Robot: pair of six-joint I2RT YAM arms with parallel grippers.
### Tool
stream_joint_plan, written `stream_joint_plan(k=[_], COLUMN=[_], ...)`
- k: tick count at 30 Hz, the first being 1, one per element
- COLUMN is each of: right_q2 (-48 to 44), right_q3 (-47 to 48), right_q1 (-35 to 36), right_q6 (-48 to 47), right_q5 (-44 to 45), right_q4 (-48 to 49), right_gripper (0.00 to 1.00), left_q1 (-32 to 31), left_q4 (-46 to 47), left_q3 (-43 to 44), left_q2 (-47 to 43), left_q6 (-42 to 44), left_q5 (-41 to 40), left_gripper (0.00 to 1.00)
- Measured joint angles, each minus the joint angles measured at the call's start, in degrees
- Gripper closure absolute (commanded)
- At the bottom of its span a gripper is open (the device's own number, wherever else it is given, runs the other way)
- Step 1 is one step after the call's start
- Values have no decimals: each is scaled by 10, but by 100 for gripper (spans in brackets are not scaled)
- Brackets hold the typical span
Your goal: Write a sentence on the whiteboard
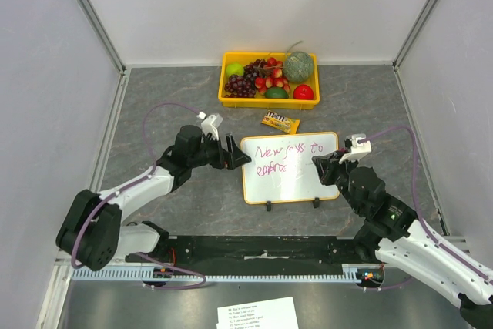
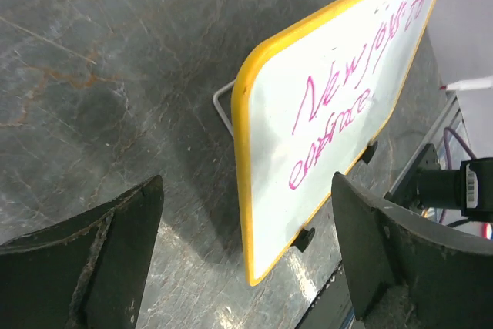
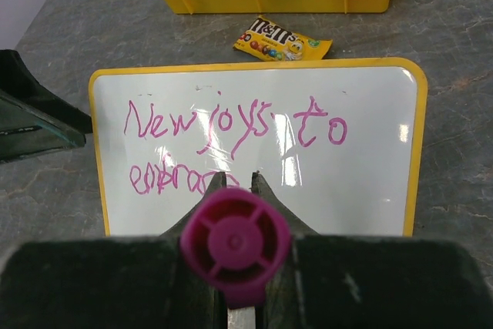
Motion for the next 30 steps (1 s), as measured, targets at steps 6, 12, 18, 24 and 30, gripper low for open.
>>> stream_joint_plan(k=[6, 12, 18, 24, 30], right_q2=[1, 0, -12, -17, -18], right_q3=[0, 1, 1, 1, 1], right_q1=[0, 0, 0, 0, 0], right_q6=[6, 18, 37, 52, 62], right_q5=[-12, -31, -49, -70, -99], right_q4=[-9, -25, -43, -52, -56], right_gripper=[100, 100, 100, 100, 100], left_q1=[0, 0, 0, 0, 0], left_q4=[-36, -97, -127, -136, -135], left_q3=[0, 11, 39, 61, 62], left_q2=[-70, -126, -169, -178, -178], left_q6=[0, 4, 5, 5, 4], left_q5=[-33, -61, -71, -86, -92], left_gripper=[6, 6, 6, 6, 6])
